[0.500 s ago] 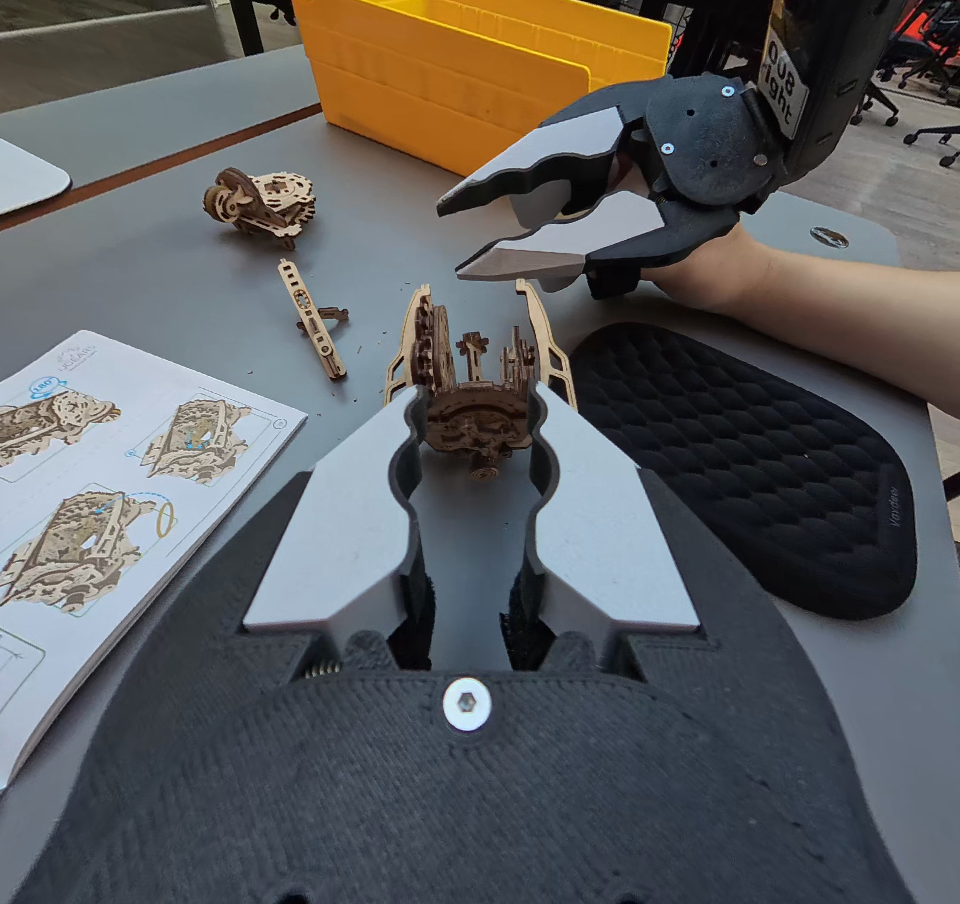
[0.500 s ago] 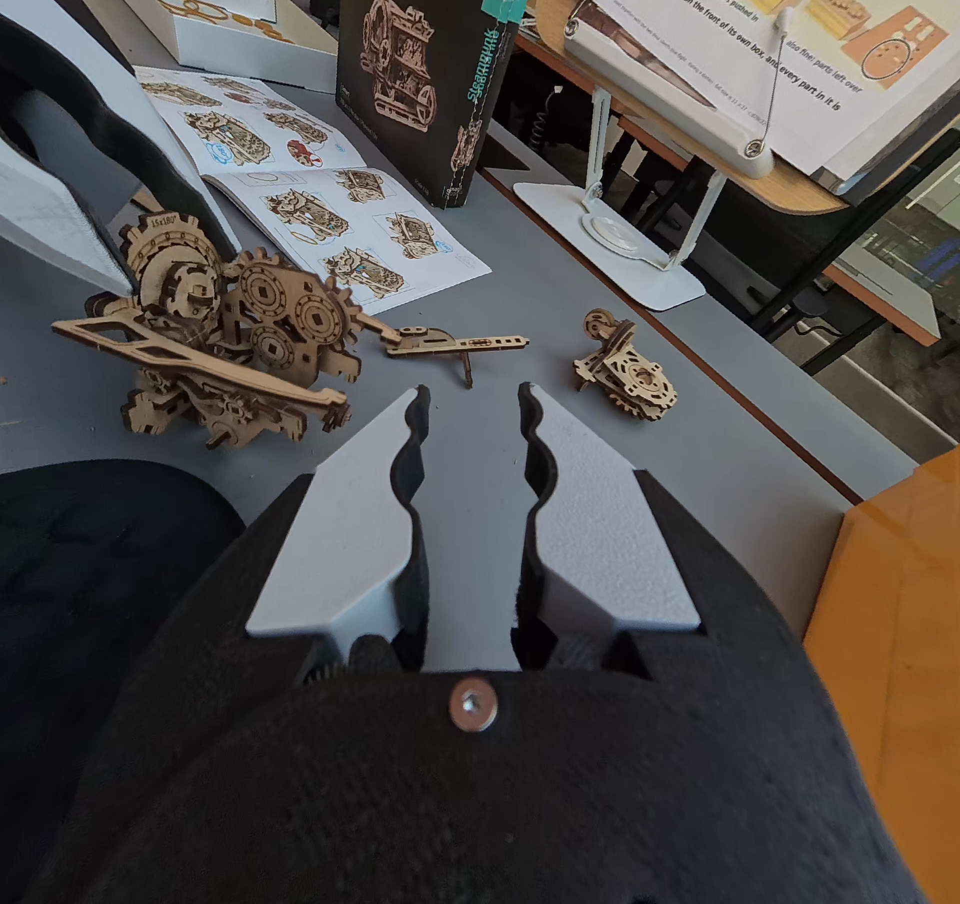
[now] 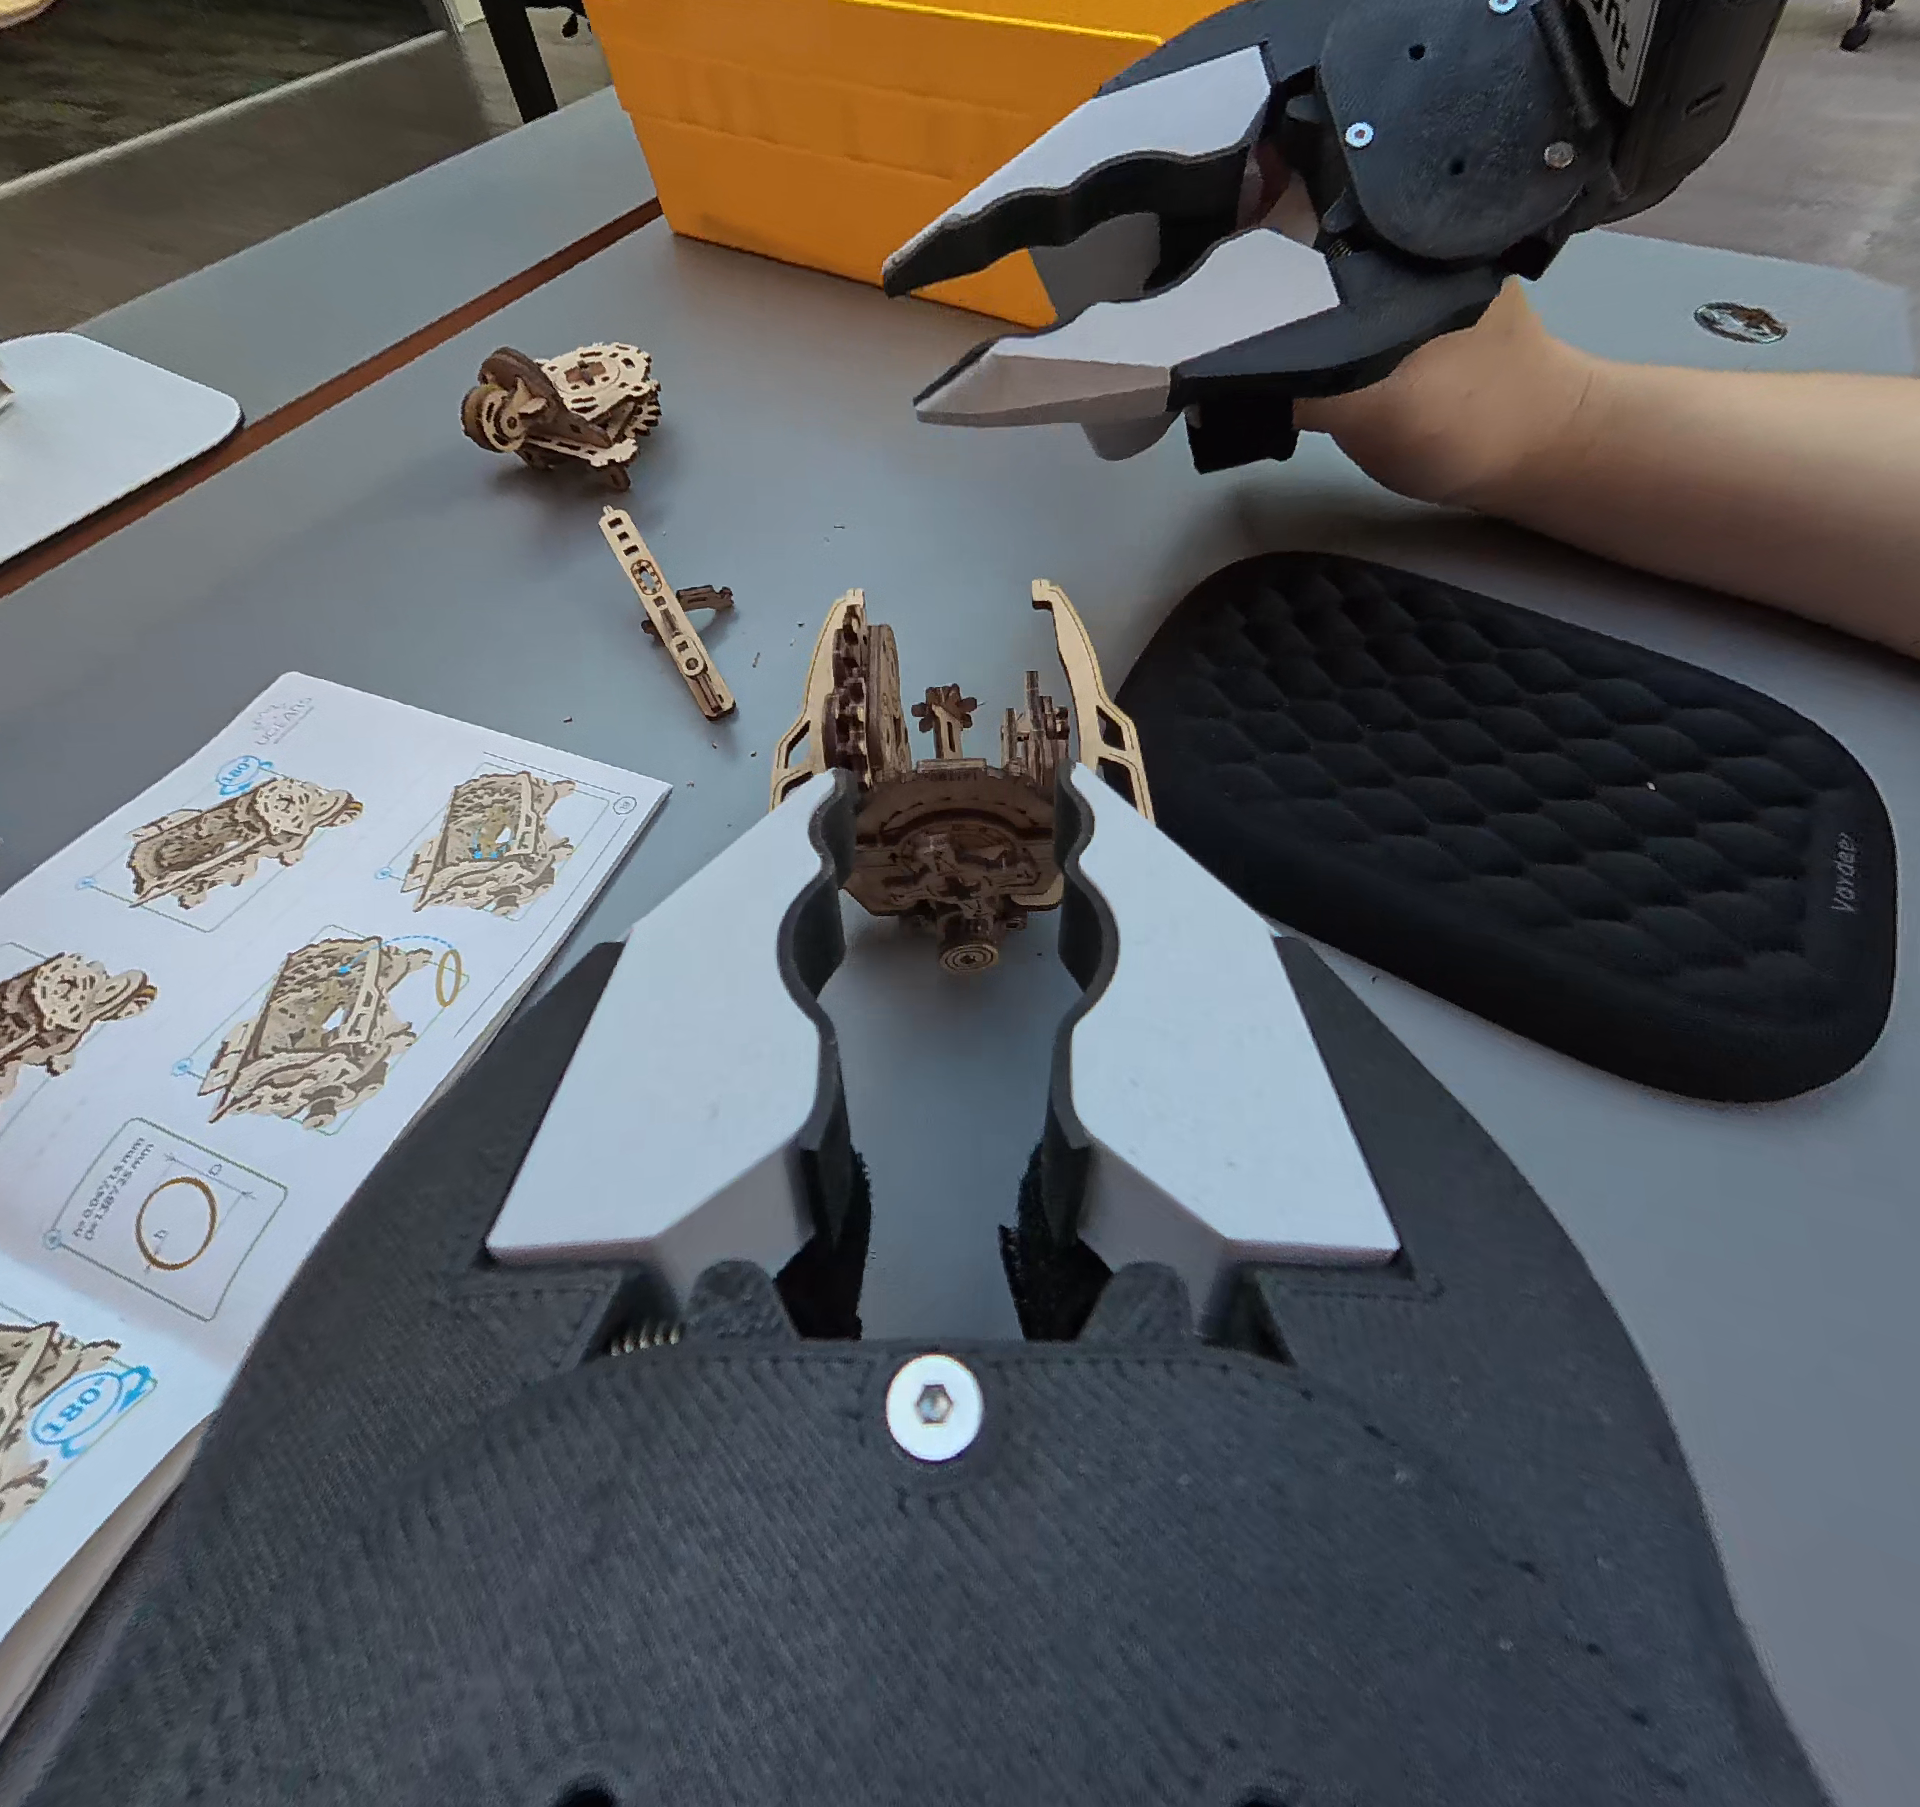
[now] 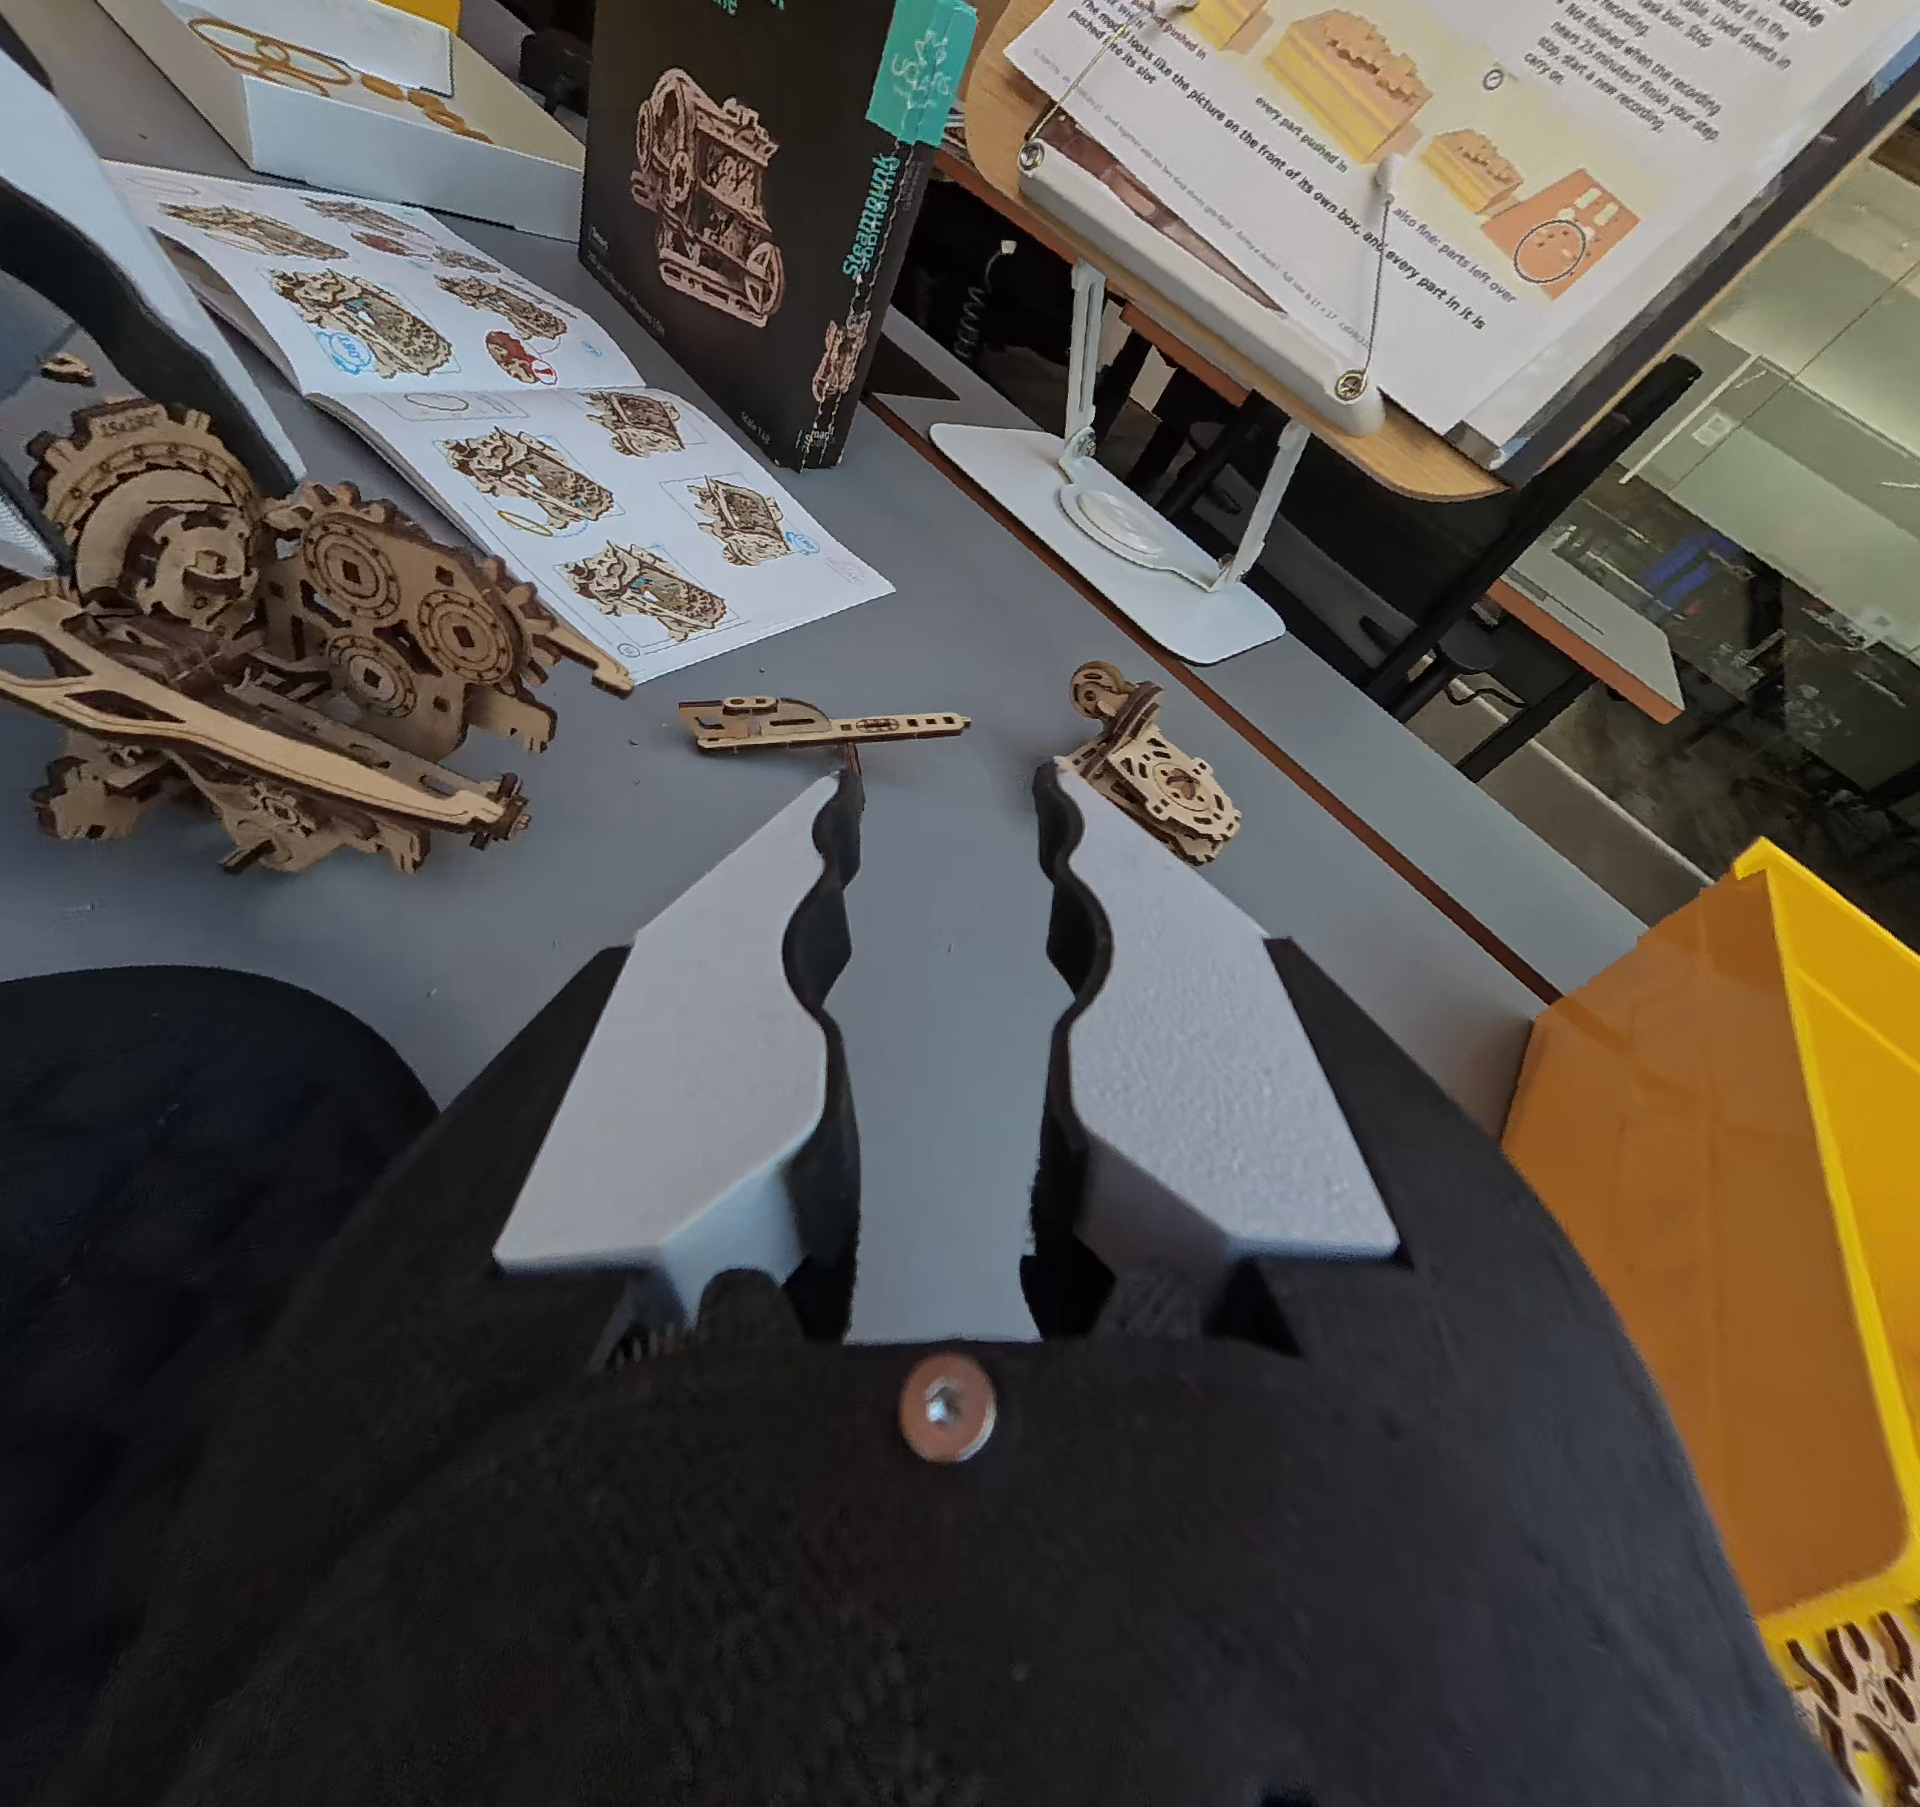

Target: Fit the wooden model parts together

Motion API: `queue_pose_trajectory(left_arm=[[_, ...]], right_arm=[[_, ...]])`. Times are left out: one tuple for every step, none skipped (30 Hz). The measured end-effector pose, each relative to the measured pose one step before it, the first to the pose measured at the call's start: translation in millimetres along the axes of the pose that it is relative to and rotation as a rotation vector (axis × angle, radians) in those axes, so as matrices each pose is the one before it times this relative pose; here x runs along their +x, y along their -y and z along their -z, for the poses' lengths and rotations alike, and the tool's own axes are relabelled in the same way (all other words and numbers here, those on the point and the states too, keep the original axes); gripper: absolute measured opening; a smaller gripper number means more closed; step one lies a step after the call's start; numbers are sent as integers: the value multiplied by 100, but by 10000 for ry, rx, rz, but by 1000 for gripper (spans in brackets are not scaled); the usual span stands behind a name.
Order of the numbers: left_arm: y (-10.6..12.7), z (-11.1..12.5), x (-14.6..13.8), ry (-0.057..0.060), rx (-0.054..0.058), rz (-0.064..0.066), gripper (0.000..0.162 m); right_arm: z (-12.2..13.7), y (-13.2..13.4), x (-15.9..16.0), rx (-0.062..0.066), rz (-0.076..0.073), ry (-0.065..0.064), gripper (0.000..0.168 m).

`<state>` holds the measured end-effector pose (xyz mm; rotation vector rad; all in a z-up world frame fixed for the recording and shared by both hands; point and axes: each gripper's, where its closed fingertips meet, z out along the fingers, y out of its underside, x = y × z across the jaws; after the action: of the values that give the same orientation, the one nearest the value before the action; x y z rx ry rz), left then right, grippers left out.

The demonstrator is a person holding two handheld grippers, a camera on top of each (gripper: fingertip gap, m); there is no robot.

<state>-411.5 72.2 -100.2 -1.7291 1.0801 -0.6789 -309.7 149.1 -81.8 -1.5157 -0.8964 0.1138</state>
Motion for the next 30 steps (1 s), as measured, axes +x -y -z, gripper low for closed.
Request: queue_pose_trajectory(left_arm=[[-70,93,92,43,-55,-130,36],[-80,113,73,46,-48,-114,36],[-88,125,55,29,-39,-60,36],[-101,155,31,28,-25,-14,36],[-117,166,27,20,-24,-23,36],[-136,193,-4,19,-39,-43,36],[-181,226,5,5,-54,-19,36],[-208,237,14,0,-53,-18,36],[-235,232,8,5,-40,-54,36],[-274,254,24,-2,-35,-49,36],[-293,229,17,-12,-38,-1,35],[-309,214,20,-26,-37,-15,35],[-302,185,-48,-16,-39,-35,35],[-309,173,-110,-9,-43,-9,33],[-245,171,-124,-26,-9,30,26],[-101,155,-63,-82,51,88,26],[-11,127,-27,-130,69,147,26],[18,70,24,-149,60,110,26],[-31,-6,-29,-88,15,4,26],[-93,-74,-105,-9,-35,-60,26],[-14,-86,-59,-10,1,-59,26],[24,-97,-3,-30,11,-44,26],[44,-87,7,-24,-19,-37,26],[83,-65,0,-10,-4,-48,26],[141,-54,-2,-3,22,-56,26],[140,-49,-18,-13,27,-28,26],[135,-45,-14,-42,-5,-36,26],[112,-49,-42,-37,-28,-64,26],[116,-48,-98,-23,-32,-54,26],[141,-49,-153,-8,-28,-42,26]], right_arm=[[176,-160,342,-24,-113,-152,34],[187,-189,222,-45,-135,-86,34],[167,-216,88,-59,-140,-20,34],[122,-200,53,-55,-103,-29,34],[93,-107,-3,-19,-61,-17,34],[27,-63,-164,-6,-36,54,33],[-44,-58,-227,-27,-1,69,33],[-87,-21,-284,-35,13,74,33],[-109,51,-377,-17,67,113,33],[-117,78,-344,-28,136,80,33],[-106,64,-280,-44,155,24,33],[-127,45,-324,-51,136,46,33],[-151,-7,-385,-65,127,88,33],[-160,-69,-370,-84,129,81,33],[-153,-130,-364,-98,95,79,33],[-149,-103,-393,-91,79,105,33],[-106,-7,-274,-67,121,47,33],[-97,87,-291,-11,112,66,33],[-127,46,-302,-26,82,93,33],[-134,-6,-200,-69,118,32,33],[-133,-8,-196,-52,98,51,33],[-123,-9,-170,-54,66,59,33],[-105,17,-169,-29,36,84,33],[-86,61,-164,3,4,121,33],[-70,64,-98,3,-44,128,33],[-58,139,29,36,-86,100,33],[-30,301,100,100,-63,121,33],[-21,408,134,101,-39,174,33],[-24,440,165,81,-18,222,33],[-19,447,236,53,6,232,33]])
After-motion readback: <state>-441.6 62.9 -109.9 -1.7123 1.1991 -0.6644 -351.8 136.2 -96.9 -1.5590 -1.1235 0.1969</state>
